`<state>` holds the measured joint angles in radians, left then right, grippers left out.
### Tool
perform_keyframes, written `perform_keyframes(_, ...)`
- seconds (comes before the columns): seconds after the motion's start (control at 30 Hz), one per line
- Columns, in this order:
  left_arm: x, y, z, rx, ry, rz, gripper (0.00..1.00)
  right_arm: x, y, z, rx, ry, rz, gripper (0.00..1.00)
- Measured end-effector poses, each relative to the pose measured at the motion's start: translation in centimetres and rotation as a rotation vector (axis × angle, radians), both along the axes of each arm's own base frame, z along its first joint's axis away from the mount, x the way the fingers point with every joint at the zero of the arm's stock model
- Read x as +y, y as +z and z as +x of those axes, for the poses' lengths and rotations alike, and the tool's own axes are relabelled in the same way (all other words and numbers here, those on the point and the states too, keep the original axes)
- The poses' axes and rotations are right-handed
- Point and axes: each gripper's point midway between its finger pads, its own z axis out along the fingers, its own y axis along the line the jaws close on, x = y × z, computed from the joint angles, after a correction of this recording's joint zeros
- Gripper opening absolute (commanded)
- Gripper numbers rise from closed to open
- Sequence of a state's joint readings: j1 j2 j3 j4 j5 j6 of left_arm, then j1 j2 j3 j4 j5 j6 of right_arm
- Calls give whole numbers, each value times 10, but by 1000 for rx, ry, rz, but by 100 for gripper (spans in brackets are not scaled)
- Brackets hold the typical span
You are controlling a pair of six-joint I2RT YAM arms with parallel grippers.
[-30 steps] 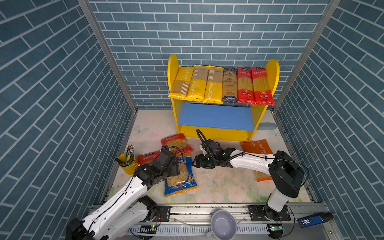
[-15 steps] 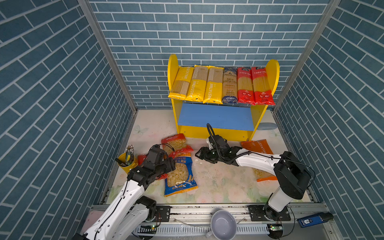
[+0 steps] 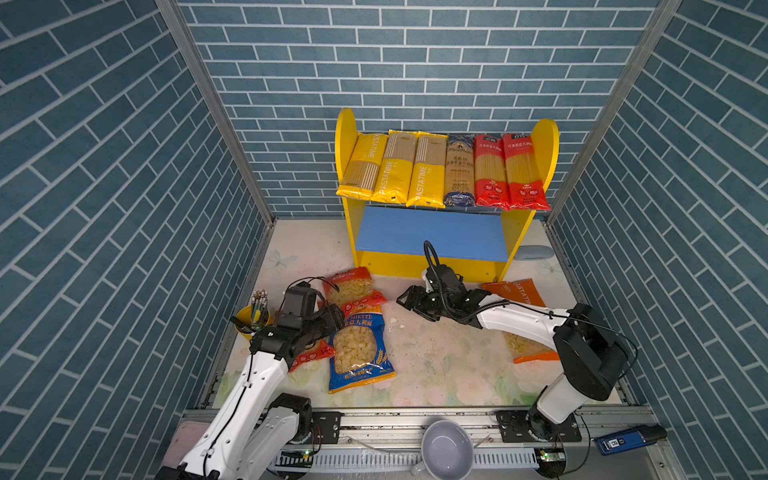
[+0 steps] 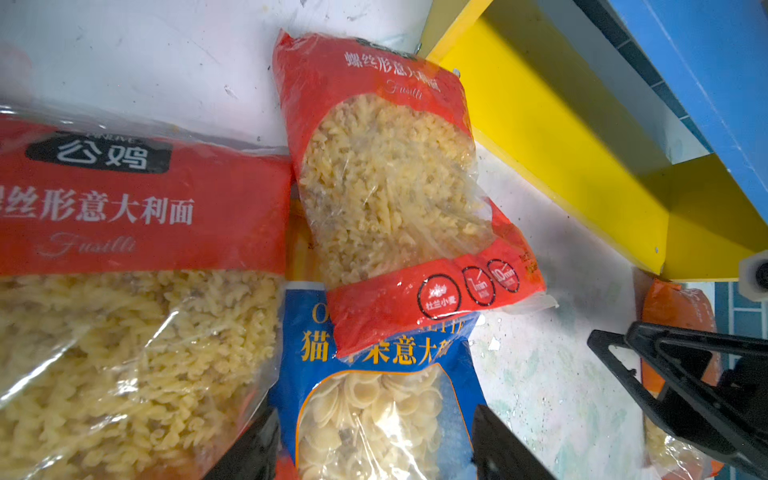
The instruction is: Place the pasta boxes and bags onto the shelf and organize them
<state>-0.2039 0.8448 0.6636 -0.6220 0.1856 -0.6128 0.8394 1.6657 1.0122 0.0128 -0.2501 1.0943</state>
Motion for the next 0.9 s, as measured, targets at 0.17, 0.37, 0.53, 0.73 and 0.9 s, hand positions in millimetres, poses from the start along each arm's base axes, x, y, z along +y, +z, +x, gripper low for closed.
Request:
perform_keyframes(0.17, -6, 2, 5, -10, -17, -31, 74, 16, 1, 9, 5, 17, 16, 76)
perform_keyframes(0.37, -13, 4, 9, -33, -29, -73, 73, 36, 3, 16, 5, 44, 42, 76)
perform_keyframes(0.53, -14, -1, 6, -20, -27, -86, 73, 57, 2, 19, 5, 74, 56, 75)
perform_keyframes(0.73, -16, -1, 6, -29, -26, -110, 73, 86, -3, 17, 12, 125, 80, 57)
perform_keyframes(0.9, -18, 1, 5, -36, -25, -122, 73, 95, -6, 13, 18, 147, 86, 40)
